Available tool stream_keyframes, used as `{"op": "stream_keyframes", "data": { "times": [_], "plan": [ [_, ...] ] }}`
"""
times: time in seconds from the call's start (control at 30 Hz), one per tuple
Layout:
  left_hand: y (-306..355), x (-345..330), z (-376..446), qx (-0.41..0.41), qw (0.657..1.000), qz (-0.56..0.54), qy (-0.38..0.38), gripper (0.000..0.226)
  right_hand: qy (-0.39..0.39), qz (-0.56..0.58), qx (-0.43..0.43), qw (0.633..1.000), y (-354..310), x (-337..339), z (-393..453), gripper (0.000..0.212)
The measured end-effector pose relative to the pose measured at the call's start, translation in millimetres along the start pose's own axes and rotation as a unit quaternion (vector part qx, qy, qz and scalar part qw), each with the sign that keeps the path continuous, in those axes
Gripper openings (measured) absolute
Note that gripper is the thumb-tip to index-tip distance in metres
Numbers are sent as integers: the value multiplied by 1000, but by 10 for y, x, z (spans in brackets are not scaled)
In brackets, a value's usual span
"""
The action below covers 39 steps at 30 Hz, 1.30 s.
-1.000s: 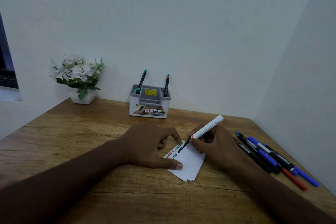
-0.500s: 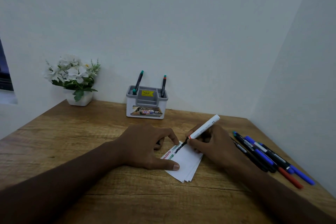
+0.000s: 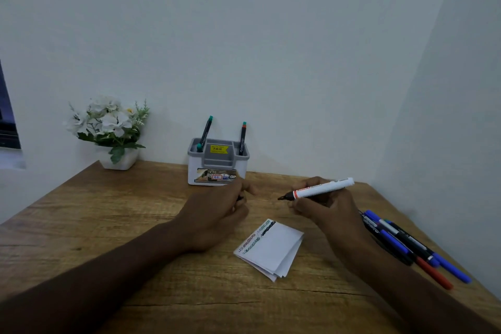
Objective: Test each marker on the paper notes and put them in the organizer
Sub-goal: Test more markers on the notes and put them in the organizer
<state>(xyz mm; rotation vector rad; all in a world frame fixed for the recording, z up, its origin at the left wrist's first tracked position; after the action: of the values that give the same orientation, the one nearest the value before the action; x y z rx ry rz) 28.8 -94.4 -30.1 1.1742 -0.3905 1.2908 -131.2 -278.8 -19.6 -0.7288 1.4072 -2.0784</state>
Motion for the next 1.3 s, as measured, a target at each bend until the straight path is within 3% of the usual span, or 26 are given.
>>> {"op": "stream_keyframes", "data": {
  "times": [0.07, 0.1, 0.2, 0.27, 0.4, 0.53, 0.9, 1.13, 1.3],
  "plan": [
    [-19, -9, 29, 3, 1000, -27, -6, 18, -27, 130, -34, 991, -25, -65, -15, 12],
    [-15, -21, 40, -3, 999, -40, -12, 18, -40, 176, -47, 982, -43, -91, -17, 21],
    [-12, -32, 66, -21, 999, -38, -24, 28, -73, 218, -46, 972, -117, -126, -32, 37],
    [-34, -11, 75, -25, 999, -38, -19, 41, -82, 206, -23, 975, -126, -132, -38, 35],
    [-65, -37, 63, -28, 998, -56, -12, 69, -65, 138, 23, 988, -61, -79, -31, 10],
    [-68, -43, 70, -8, 998, -59, -1, 82, -63, 114, 9, 991, 6, -79, -34, 10],
    [-40, -25, 64, -15, 999, -51, 7, 84, -84, 108, -30, 990, 10, -136, -67, 13],
    [-12, -32, 63, -53, 998, -19, 12, 78, -114, 4, 15, 993, -33, -201, -91, 19],
    [-8, -26, 66, -61, 997, -6, 39, 85, -114, 26, 36, 992, -135, -148, -109, 30]
  ]
}}
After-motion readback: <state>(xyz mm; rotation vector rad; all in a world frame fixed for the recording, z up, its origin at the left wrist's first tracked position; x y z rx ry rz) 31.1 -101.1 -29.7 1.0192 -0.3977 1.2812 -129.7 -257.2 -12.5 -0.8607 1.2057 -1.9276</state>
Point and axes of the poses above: each hand's wrist, its own z-axis towards the middle knuckle, its own x-axis out of the back of the hand, y = z × x, the point moved 4 cm from there along z, towards the middle knuckle, and after that the axes turned 1 degree about -z, right-handed, at the moved point
